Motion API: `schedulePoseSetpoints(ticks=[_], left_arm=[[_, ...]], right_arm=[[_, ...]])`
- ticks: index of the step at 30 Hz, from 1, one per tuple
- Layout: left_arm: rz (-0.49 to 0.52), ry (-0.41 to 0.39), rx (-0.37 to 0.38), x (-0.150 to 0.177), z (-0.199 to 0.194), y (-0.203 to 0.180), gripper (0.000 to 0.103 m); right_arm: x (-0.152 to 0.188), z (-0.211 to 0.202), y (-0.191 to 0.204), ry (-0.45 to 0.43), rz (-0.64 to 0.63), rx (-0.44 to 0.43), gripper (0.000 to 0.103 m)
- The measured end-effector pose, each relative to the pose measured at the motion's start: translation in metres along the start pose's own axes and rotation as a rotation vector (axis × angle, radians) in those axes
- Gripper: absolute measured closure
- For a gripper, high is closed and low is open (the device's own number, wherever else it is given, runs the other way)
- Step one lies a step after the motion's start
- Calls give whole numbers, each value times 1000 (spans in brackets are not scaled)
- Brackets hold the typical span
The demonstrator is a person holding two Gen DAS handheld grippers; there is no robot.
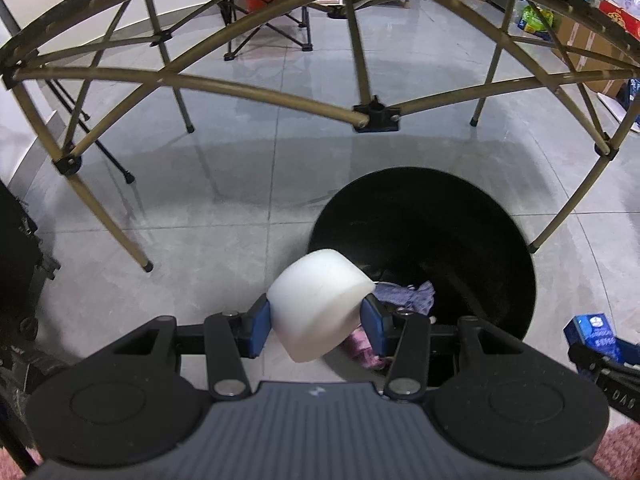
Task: Collect trash
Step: 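Hold the foam cylinder over the bin and open the left gripper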
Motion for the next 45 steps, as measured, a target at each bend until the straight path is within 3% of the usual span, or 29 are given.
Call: schedulePoseSetpoints(ticks=[17,25,33,36,37,38,40,45], left_arm=[[22,34,23,-10,17,-64,55],[2,87,21,-8,32,-78,55],[13,90,10,-6,34,-79,53],[12,85,3,-7,33,-79,46],[11,83,2,-7,33,-79,37],[9,84,2,-8,32,-79,20],[4,83,3,-8,30,-79,0],[15,92,16,-5,29,-82,0]], right_arm=[[2,4,-35,-28,77,24,52],[1,7,-45,-43,67,67,52],[3,11,-51,-33,78,76,52],[2,12,-50,-33,79,73,52],[2,12,-50,-34,78,72,52],[2,12,-50,-34,76,71,52],[3,12,-50,-34,76,71,52],[3,11,-50,-32,79,70,52]])
Point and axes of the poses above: each gripper's, at about its wrist camera, not at the fingertips, and z roughly the way its jaws point, y to its left, x to its underside, the point moved 9 cm from there along z, roughly the way its jaws point, and after that the axes turned 3 degrees about -z, right-handed, at the moved point
